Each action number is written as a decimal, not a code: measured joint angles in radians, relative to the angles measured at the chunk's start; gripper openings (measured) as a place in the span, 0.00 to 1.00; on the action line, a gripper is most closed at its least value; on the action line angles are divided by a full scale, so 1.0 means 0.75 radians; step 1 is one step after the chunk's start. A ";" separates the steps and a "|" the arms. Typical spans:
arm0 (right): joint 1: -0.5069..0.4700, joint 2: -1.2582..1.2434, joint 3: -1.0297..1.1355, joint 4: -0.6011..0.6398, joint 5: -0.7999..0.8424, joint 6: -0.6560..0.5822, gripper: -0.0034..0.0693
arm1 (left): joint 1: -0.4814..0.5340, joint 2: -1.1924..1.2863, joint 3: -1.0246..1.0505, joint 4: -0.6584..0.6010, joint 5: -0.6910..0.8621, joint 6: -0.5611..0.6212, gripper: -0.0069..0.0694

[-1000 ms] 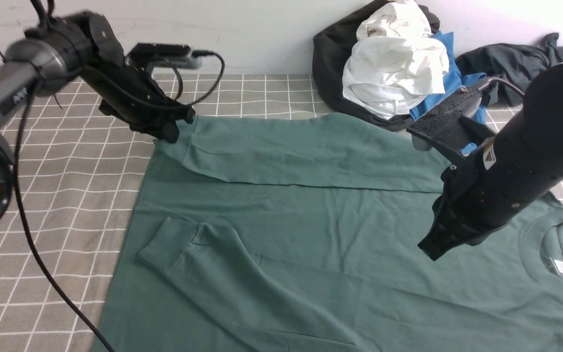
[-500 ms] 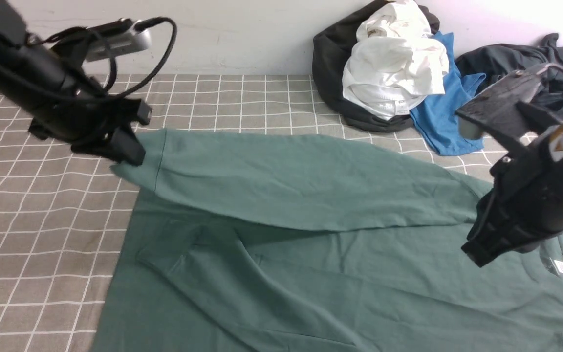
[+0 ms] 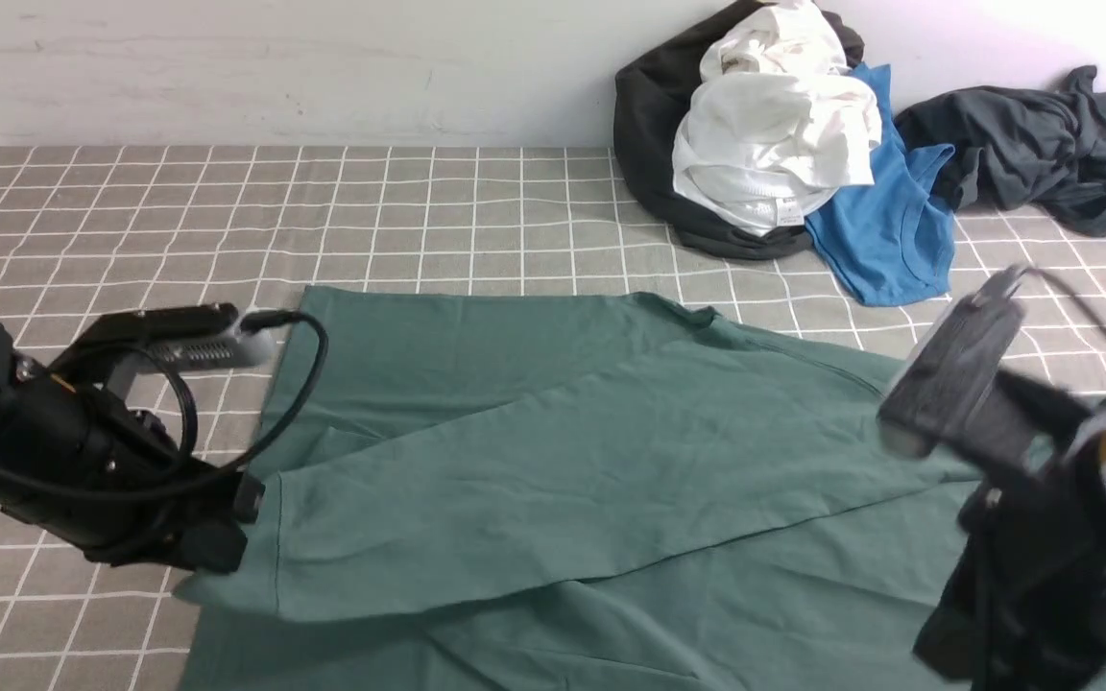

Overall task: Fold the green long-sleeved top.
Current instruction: Use the left arm to drag and drop the cuff onto the cuff closest to the left arm, then use both arms simultaneously to clamp the lower edge of the clothing fabric, then use both arms to drag the lower edge of the fabric forward and fold it over the upper edge

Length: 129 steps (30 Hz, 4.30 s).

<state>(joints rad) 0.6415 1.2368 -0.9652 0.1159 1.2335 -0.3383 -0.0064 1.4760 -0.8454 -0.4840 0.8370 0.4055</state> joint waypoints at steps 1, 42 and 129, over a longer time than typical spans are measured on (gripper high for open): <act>0.015 0.000 0.004 -0.004 -0.002 -0.001 0.03 | 0.000 0.000 0.000 0.000 0.000 0.005 0.30; 0.378 0.383 0.248 -0.374 -0.509 0.056 0.09 | -0.743 -0.305 0.387 0.471 0.122 0.217 0.55; -0.241 0.700 -0.696 -0.195 -0.253 -0.442 0.07 | -0.279 0.275 -0.785 0.654 0.285 0.353 0.10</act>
<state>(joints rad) 0.4611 1.7620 -1.4874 -0.0306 1.0438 -0.6700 -0.2159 1.6819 -1.4338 0.0062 1.0509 0.6705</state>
